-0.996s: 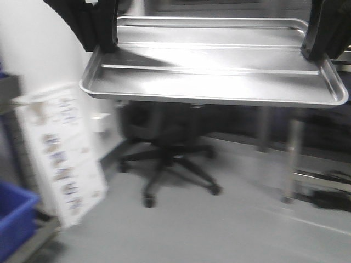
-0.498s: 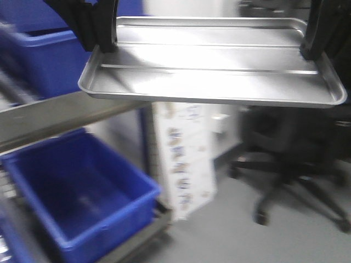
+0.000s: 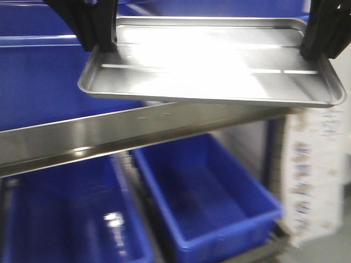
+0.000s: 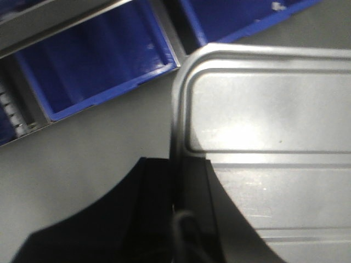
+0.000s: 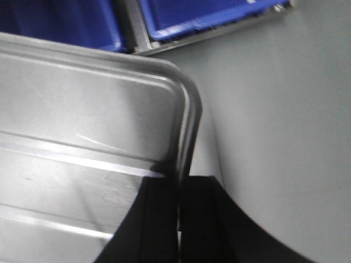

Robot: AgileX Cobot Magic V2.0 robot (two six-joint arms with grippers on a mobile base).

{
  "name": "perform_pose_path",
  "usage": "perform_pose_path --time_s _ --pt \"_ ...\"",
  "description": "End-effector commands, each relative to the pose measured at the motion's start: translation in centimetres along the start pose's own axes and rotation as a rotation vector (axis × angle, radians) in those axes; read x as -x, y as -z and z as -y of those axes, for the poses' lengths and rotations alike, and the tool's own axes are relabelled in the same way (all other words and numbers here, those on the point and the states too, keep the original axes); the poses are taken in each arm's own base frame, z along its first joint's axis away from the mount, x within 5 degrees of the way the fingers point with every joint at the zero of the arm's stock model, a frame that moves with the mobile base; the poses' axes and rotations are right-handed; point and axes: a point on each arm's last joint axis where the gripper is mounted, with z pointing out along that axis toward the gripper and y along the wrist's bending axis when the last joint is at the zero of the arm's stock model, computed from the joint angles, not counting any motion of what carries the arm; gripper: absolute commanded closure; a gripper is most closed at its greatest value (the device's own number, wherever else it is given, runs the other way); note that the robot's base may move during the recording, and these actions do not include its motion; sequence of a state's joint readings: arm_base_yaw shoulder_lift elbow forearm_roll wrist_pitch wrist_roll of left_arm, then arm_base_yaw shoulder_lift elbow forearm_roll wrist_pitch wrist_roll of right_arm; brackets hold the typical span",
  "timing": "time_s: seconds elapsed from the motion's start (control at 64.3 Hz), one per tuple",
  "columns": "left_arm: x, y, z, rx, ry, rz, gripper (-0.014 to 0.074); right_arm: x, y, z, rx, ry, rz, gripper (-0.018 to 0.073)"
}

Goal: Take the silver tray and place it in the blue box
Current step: 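Hold the tray while the base drives to the shelf with the blue bin, then move the held tray forward over the blue bin with both grippers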

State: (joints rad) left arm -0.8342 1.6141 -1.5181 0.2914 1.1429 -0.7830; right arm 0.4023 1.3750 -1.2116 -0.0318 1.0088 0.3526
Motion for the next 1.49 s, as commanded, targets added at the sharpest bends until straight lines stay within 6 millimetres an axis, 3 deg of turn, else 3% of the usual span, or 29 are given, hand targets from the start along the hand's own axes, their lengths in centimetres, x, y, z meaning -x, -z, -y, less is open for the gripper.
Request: perform_pose_path --time_s 0.0,1.478 --pt "0.95 2.63 -0.33 -0.045 0.001 0.104 0.0693 0.68 1.86 -0.06 0.017 0.024 0.086 0.0502" --pt "0.95 2.63 -0.33 -0.045 0.001 0.104 0.0693 0.68 1.86 -0.06 0.017 0.024 0.086 0.0502"
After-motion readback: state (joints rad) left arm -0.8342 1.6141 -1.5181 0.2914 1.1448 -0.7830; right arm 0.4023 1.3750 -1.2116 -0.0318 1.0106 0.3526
